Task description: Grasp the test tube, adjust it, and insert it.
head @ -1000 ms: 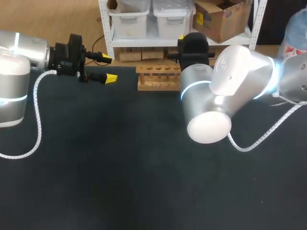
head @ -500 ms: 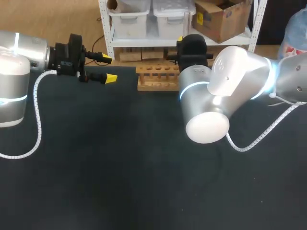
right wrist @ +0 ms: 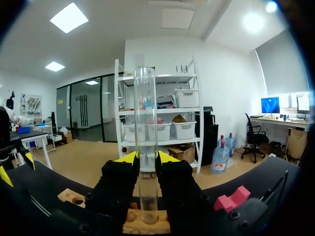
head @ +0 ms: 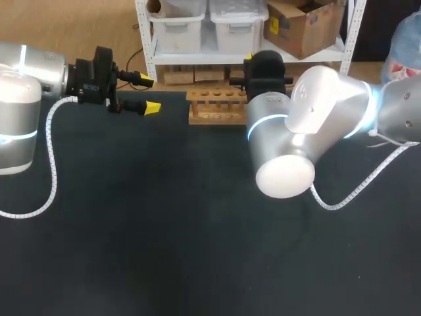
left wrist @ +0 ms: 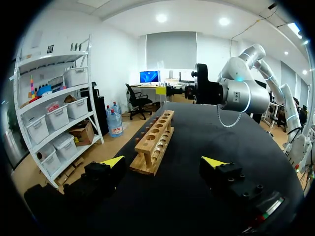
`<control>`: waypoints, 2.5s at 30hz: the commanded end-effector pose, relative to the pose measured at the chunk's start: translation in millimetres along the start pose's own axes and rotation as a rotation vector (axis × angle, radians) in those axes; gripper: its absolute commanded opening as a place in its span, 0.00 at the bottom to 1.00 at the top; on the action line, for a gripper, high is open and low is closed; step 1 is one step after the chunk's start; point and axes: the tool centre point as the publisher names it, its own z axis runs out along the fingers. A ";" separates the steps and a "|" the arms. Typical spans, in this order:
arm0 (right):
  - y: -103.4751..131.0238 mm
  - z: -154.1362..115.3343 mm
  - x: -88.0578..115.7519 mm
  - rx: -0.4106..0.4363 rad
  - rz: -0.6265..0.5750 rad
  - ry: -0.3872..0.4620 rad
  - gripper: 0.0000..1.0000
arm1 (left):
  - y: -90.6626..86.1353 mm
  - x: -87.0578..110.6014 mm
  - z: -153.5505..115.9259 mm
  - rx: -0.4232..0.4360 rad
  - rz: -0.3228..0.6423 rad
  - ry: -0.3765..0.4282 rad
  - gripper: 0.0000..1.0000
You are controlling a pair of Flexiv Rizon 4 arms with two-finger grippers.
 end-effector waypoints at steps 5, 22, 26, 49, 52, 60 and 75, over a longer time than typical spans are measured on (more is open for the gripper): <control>-5.2 2.9 12.9 -0.775 0.011 -0.001 0.00 | -2.0 0.6 -0.2 -0.006 0.001 -0.002 1.00; -12.0 5.1 35.4 -0.770 0.025 0.017 0.00 | -2.0 0.6 -0.2 -0.006 0.001 -0.002 1.00; -12.2 6.0 39.1 -0.764 0.030 0.016 0.00 | -2.0 0.6 -0.2 -0.006 0.001 -0.002 1.00; -9.4 0.1 48.4 -0.749 0.058 0.025 0.00 | -2.0 0.6 -0.2 -0.006 0.001 -0.002 1.00; -9.0 0.5 49.4 -0.749 0.060 0.026 0.00 | -2.0 0.6 -0.2 -0.006 0.001 -0.002 1.00; -9.3 2.3 51.4 -0.741 0.062 0.023 0.16 | -2.0 0.6 -0.2 -0.006 0.001 -0.002 1.00; -12.0 -0.6 48.3 -0.736 0.059 0.029 1.00 | -2.0 0.6 -0.2 -0.006 0.001 -0.002 1.00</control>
